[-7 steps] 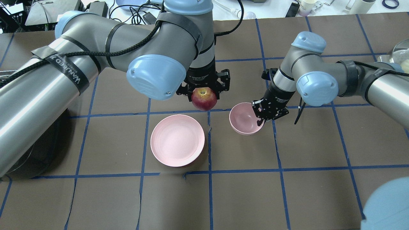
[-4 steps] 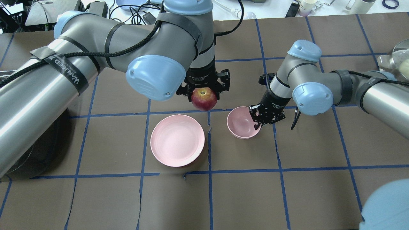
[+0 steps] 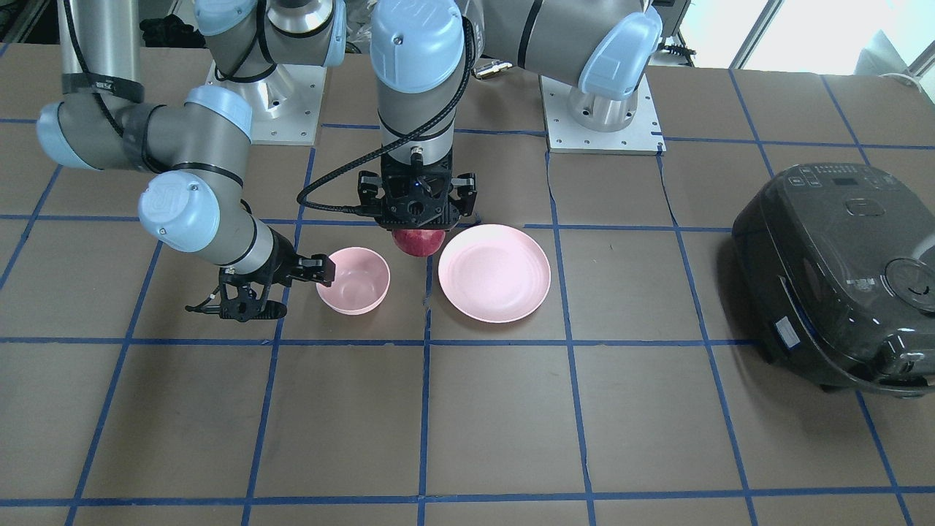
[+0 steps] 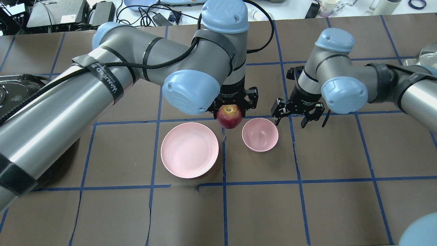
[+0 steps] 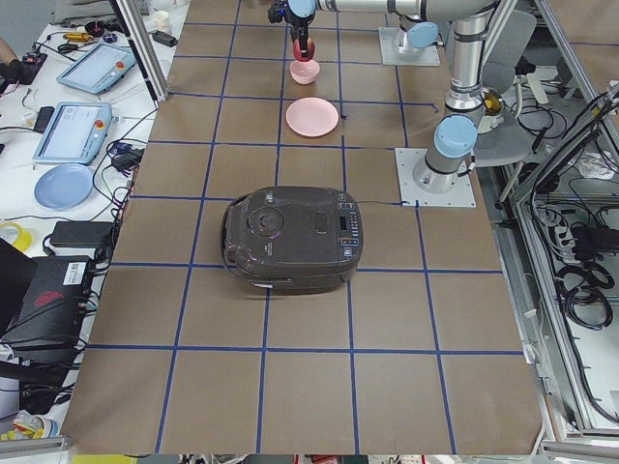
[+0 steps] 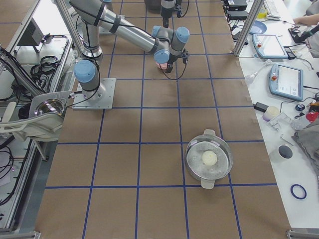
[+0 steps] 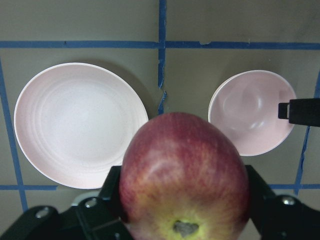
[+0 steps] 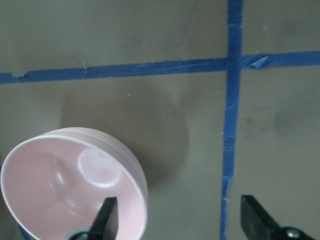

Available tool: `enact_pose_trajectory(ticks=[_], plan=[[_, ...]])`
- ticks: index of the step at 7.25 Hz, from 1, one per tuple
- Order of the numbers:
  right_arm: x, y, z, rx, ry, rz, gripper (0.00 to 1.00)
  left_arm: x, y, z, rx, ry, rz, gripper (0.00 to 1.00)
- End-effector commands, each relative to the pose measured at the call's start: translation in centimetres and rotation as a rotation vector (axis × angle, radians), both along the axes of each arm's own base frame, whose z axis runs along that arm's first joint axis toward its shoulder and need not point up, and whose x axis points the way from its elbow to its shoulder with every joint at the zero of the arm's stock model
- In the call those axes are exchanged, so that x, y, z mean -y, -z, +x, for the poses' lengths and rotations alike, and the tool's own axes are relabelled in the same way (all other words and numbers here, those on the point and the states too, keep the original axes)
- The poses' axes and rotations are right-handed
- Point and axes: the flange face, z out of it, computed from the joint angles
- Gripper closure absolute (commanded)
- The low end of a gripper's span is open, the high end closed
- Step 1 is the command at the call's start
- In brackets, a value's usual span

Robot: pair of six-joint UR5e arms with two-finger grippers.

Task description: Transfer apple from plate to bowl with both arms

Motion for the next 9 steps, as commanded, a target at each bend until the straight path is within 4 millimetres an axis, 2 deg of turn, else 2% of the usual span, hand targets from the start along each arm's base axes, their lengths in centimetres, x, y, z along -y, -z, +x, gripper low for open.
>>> enact_pose_trajectory(ticks=[1,2,3,4,5,6,7,8,9], plan=[[2.6,-5.4,-8.2,-0.038,-0.059,0.036,0.00,0.5,4.7,-3.6,0.004,-0.048,-0.008,0.92],[2.4,-7.3,-11.2,-0.035,-0.044,0.020,0.00,0.6,6.7,-5.3,0.011,-0.048,0.000,0.92],[1.1,-10.5,-11.5,-0.061,-0.039,-0.016,0.00,0.2,8.1,-7.4,0.013,-0.064,-0.003,0.92],[-0.5,-13.8,-11.0,-0.080,-0.044,-0.060,0.00,0.1,9.8,-8.7,0.010,-0.089,-0.007,0.92],[-1.3,-16.4,-10.4,-0.085,-0.047,-0.112,0.00,0.3,10.9,-9.4,-0.002,-0.107,-0.026,0.92],[-1.2,-18.3,-8.9,-0.095,-0.076,-0.151,0.00,0.3,12.0,-9.5,0.009,-0.101,-0.016,0.92],[-1.1,-20.8,-7.7,-0.109,-0.097,-0.197,0.00,0.2,12.3,-9.5,0.013,-0.093,-0.009,0.91],[-0.6,-21.9,-7.3,-0.105,-0.090,-0.223,0.00,0.1,12.6,-9.4,0.018,-0.093,-0.003,0.15],[-0.4,-21.4,-7.3,-0.107,-0.086,-0.214,0.00,0.1,12.6,-9.4,0.017,-0.093,-0.002,0.00]])
